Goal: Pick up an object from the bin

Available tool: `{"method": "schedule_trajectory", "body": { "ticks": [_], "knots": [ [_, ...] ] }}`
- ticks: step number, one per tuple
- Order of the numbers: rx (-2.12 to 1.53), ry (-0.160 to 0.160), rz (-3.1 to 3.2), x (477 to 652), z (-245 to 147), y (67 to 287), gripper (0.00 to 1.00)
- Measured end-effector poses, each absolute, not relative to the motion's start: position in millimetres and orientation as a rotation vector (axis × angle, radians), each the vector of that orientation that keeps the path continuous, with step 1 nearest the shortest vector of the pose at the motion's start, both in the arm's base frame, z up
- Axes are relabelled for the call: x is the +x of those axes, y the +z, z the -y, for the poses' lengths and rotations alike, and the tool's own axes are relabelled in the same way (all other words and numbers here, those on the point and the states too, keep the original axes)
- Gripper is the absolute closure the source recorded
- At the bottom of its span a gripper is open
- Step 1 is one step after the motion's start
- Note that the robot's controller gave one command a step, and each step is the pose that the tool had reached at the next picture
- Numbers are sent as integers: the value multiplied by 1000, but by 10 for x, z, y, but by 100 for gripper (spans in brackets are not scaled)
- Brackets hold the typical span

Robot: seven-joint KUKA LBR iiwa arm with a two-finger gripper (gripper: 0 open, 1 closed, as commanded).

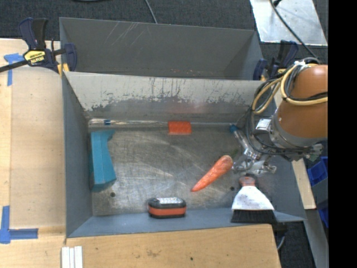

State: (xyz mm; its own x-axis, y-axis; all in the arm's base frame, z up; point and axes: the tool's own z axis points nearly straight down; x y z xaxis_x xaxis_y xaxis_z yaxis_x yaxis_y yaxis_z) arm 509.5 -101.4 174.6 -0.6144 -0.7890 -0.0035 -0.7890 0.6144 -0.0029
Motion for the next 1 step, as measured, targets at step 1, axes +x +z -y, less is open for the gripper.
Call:
{"method": "schedule_trajectory", "body": {
  "ticks": [1],
  "knots": [
    [-1401,2,-2811,5041,1002,1653,100]
  ]
}}
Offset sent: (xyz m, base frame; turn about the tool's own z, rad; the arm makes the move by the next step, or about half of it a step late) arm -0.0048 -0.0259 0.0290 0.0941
